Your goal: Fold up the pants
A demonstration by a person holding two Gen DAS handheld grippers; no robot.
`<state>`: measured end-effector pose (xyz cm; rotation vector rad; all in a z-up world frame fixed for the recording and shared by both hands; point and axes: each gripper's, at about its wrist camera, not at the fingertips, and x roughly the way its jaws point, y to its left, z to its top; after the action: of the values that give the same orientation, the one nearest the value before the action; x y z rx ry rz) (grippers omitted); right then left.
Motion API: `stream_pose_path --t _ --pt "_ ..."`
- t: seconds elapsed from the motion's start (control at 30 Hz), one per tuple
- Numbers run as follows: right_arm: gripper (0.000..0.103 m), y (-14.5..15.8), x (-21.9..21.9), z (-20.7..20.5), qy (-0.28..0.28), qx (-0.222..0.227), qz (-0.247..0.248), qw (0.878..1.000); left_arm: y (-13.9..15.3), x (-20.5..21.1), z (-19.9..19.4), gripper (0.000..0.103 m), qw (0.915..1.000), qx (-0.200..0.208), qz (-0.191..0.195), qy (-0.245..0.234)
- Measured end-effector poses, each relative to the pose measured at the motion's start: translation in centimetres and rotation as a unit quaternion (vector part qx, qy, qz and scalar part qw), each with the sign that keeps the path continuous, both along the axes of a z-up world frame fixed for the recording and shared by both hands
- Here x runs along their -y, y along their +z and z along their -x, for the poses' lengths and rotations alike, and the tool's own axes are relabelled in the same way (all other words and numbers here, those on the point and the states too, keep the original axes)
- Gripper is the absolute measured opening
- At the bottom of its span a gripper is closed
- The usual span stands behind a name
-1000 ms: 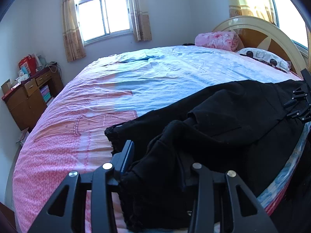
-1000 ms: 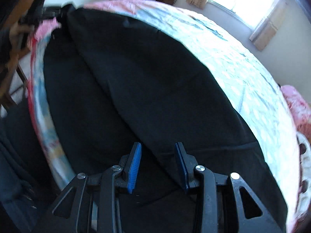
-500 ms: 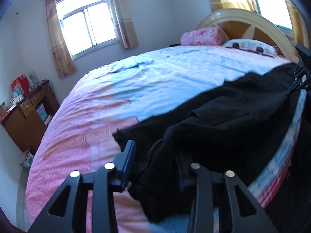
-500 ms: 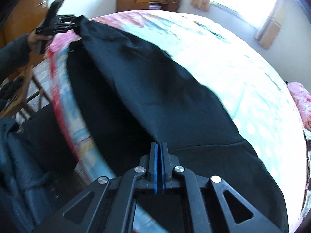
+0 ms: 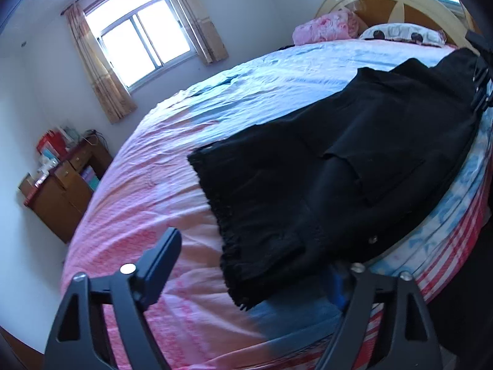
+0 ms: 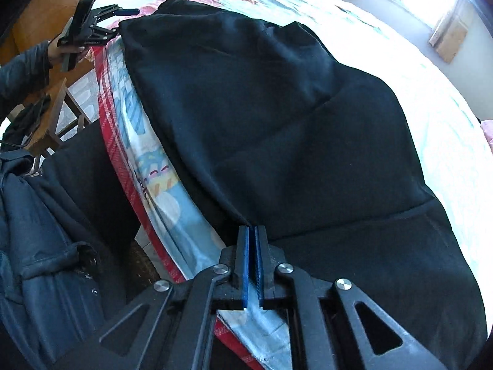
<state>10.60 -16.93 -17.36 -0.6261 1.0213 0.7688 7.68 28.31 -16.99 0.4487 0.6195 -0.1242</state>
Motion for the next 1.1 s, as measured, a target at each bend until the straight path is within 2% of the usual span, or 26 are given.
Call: stream_pose_path --t 0.07,0.17,0.2,0.27,0.33,0.37,0.47,0.53,0.6,0.7,0.8,0.93,1.03,1.1 --pt "0.015 0.0 0.2 0.4 0.001 0.004 0.008 1.000 0.1 -0.1 0.1 0.090 0.9999 0.000 -0.011 -0.006" --pt "0.016 -0.3 0.2 0.4 -0.006 -0.001 0.013 1.000 -0.1 -0.2 -0.5 0.102 0.9995 0.000 -0.032 0.002" --pt "0.016 -0.4 0.2 0.3 -0.009 -0.003 0.012 1.000 0.3 -0.3 -1.1 0.102 0.9998 -0.005 -0.009 0.016" --pt "0.016 -0.4 0.3 -0.1 -0.018 -0.008 0.005 1.000 1.1 0.0 -1.5 0.103 0.9997 0.006 0.023 0.009" --pt "0.016 -0.2 0.2 -0.1 -0.017 -0.005 0.009 1.000 0.3 0.8 -2.1 0.103 0.9994 0.004 -0.035 0.008" --pt "0.016 -0.2 0.1 0.0 -0.014 -0.001 0.013 1.000 -0.2 0.5 -2.4 0.103 0.9991 -0.012 -0.040 0.005" --pt "0.016 -0.1 0.1 0.2 -0.015 0.001 0.016 1.000 -0.1 -1.1 -2.0 0.103 0.9993 -0.032 0.015 0.006" --pt "0.017 -0.4 0.2 0.4 -0.020 -0.001 0.014 1.000 -0.1 -1.4 -1.4 0.103 0.9977 -0.055 0.039 -0.004" --pt "0.017 -0.4 0.4 0.5 -0.023 -0.005 0.011 1.000 -0.3 -2.4 -1.3 0.103 0.9879 -0.105 0.113 -0.019" --pt "0.017 -0.4 0.6 0.3 -0.022 -0.011 0.006 1.000 -0.4 -3.4 -1.4 0.103 0.9806 -0.111 0.161 0.009" --pt "0.017 0.1 0.4 0.3 -0.017 -0.009 0.013 1.000 -0.4 -3.6 -0.1 0.103 0.9820 -0.104 0.157 0.011" --pt "0.017 1.4 0.7 0.9 -0.005 -0.002 0.020 1.000 -1.4 -4.6 2.0 0.103 0.9805 -0.135 0.143 0.013" --pt "0.017 3.8 1.5 0.1 -0.014 -0.028 -0.040 0.999 -0.8 -6.2 3.4 0.103 0.9782 -0.129 0.160 0.030" --pt "0.017 5.8 1.3 -1.1 -0.022 -0.032 -0.082 0.996 0.8 -7.1 3.8 0.103 0.9801 -0.094 0.163 0.064"
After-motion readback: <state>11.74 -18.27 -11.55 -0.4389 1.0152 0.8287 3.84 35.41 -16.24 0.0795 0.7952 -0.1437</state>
